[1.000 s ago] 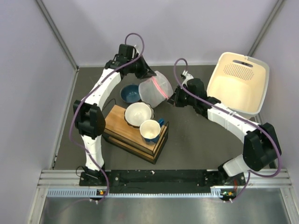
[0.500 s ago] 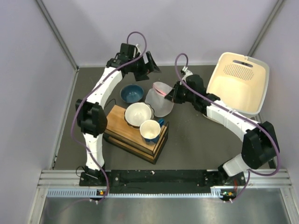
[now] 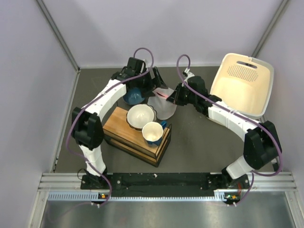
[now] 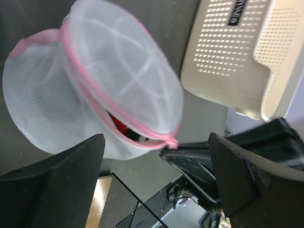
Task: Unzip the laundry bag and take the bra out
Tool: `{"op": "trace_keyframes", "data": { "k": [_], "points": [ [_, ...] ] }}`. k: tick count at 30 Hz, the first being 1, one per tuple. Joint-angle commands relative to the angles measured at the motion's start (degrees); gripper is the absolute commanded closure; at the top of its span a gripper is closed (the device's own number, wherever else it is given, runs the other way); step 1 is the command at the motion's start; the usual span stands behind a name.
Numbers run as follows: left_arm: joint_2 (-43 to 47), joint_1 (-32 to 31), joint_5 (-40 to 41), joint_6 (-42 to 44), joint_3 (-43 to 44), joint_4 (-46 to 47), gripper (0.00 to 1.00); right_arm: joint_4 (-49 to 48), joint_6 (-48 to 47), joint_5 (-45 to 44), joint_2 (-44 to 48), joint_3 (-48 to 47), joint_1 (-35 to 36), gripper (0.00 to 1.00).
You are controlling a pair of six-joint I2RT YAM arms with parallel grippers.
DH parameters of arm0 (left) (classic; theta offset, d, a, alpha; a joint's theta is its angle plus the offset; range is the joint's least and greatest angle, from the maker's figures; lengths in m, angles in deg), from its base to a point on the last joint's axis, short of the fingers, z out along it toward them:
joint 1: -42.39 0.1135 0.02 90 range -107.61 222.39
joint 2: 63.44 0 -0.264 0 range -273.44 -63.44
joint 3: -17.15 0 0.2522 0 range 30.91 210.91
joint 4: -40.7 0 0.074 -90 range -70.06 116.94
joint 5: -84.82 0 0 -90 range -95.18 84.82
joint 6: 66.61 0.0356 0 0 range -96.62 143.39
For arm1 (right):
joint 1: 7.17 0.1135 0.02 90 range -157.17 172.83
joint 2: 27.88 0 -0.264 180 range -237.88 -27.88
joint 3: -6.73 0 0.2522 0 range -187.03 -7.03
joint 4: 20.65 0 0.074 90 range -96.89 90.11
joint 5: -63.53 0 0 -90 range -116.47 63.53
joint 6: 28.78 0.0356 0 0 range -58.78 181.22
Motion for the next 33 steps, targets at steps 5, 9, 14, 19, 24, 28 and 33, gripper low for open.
{"op": "trace_keyframes", "data": {
  "k": [5,9,14,19,24,28,33],
  "points": [
    [-3.3,0.0,0.2,-7.2,-2.0,4.6,0.04,-2.2,-0.4,0.3,0.6,-2.0,0.6,1.00],
    [-5.3,-0.1,-0.5,-9.0,-1.2,7.5,0.10,-2.2,-0.5,0.7,0.4,-2.0,0.7,1.00],
    [-7.9,0.0,-0.6,-9.6,1.3,7.8,0.88,-1.9,-1.3,0.8,0.7,-1.8,0.7,1.00],
    [-5.6,2.0,-0.4,-8.4,1.9,7.5,1.00,0.2,-3.9,0.4,3.3,0.8,-0.3,1.00],
    [-6.0,4.0,-2.3,-6.5,4.7,6.4,1.00,1.6,-7.2,4.5,7.4,6.8,-3.9,1.00],
    [-9.2,4.3,-5.1,-3.9,9.5,4.6,1.00,4.4,-10.7,5.7,8.5,9.2,-3.9,1.00],
    [-14.8,2.2,-1.4,2.7,22.3,-2.7,1.00,4.8,-9.8,5.7,10.2,10.4,-3.7,1.00]
  ]
}}
